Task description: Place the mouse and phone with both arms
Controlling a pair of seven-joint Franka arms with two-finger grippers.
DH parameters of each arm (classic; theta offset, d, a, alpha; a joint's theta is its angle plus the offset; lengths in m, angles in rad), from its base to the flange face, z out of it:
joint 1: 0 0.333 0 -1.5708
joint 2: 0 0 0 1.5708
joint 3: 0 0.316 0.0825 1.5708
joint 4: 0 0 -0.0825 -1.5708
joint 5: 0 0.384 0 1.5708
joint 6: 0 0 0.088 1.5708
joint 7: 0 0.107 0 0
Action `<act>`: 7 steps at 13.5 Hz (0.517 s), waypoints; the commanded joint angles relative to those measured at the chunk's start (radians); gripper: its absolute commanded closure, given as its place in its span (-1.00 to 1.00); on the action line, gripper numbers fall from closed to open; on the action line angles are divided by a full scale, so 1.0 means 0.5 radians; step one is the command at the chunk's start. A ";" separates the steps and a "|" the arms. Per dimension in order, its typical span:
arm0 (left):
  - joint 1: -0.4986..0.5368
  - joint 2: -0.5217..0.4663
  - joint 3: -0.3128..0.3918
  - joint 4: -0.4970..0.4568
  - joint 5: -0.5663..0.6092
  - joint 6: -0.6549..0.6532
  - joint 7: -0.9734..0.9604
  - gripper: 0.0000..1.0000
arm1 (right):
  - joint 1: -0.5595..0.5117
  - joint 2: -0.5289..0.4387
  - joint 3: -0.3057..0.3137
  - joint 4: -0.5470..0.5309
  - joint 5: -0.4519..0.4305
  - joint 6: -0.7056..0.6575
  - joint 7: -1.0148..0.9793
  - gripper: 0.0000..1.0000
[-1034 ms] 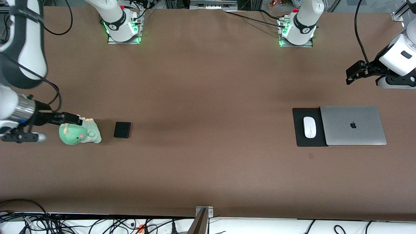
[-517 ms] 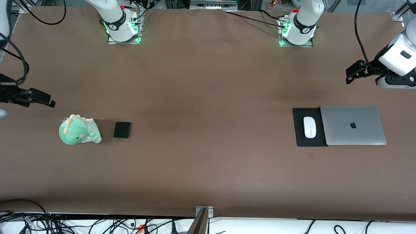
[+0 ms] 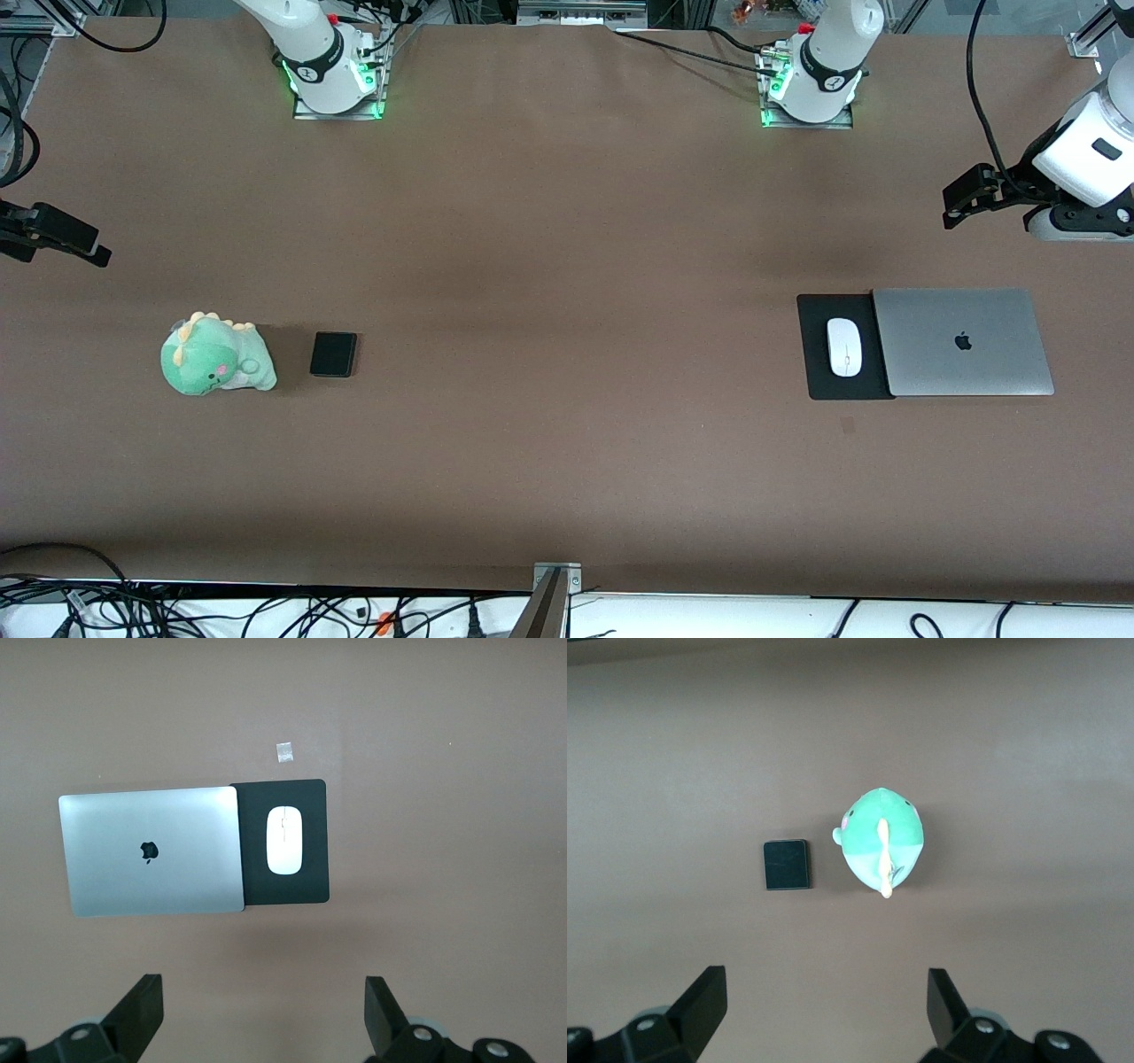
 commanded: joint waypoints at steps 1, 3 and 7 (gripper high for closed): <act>0.009 0.025 0.003 0.064 -0.042 -0.047 0.037 -1.00 | -0.012 -0.014 0.038 -0.013 -0.025 -0.007 0.087 -1.00; 0.012 0.028 0.006 0.064 -0.042 -0.047 0.037 -1.00 | -0.012 -0.005 0.038 -0.013 -0.016 -0.007 0.093 -1.00; 0.013 0.028 0.012 0.064 -0.042 -0.047 0.037 -1.00 | -0.009 0.010 0.038 -0.013 -0.025 0.008 0.099 -1.00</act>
